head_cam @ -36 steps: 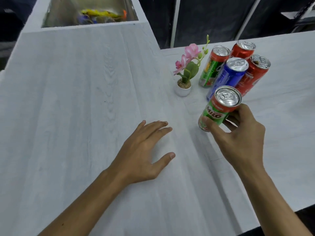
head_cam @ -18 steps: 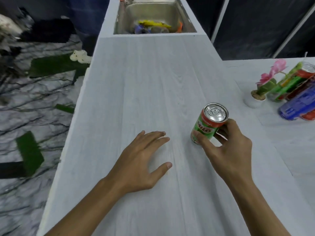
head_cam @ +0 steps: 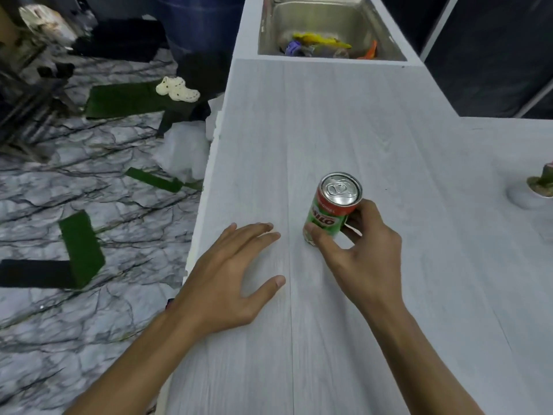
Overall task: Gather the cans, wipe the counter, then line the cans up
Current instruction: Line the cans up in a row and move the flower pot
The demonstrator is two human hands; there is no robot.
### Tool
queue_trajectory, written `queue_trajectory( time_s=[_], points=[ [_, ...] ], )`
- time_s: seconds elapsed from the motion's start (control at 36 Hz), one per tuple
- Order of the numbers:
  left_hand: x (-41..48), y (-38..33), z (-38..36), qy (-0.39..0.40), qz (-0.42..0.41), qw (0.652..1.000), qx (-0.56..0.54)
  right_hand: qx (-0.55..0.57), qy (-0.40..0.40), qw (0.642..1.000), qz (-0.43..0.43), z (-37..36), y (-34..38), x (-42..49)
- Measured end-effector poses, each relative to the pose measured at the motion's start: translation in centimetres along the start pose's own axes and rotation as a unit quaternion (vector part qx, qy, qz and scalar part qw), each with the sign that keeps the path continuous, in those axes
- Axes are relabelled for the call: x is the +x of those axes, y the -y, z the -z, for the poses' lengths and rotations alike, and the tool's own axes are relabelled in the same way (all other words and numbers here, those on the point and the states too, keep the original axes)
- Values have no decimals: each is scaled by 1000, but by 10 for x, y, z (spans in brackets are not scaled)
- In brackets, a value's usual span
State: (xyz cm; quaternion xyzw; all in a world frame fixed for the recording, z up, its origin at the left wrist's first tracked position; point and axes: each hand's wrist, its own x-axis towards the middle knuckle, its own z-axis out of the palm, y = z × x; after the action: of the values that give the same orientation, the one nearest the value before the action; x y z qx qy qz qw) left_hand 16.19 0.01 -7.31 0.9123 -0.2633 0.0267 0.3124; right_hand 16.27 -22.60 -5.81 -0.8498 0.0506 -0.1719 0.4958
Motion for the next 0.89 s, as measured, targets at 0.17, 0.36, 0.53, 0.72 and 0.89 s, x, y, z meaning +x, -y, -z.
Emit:
queue_trajectory(
  time_s=[0.17, 0.36, 0.53, 0.72, 0.89],
  points=[
    [-6, 15, 11, -9, 10, 1000, -2, -3, 12, 1000, 10, -30, 11, 9],
    [-8, 26, 16, -6, 13, 1000, -8, -1, 17, 1000, 18, -54, 16, 21],
    [-9, 33, 16, -4, 12, 1000, -10, -4, 20, 1000, 17, -68, 18, 28],
    [-9, 40, 17, -2, 17, 1000, -13, -13, 23, 1000, 4, -79, 16, 27],
    [-7, 41, 17, 0, 18, 1000, -14, -38, 36, 999, -2, -81, 17, 30]
  ],
)
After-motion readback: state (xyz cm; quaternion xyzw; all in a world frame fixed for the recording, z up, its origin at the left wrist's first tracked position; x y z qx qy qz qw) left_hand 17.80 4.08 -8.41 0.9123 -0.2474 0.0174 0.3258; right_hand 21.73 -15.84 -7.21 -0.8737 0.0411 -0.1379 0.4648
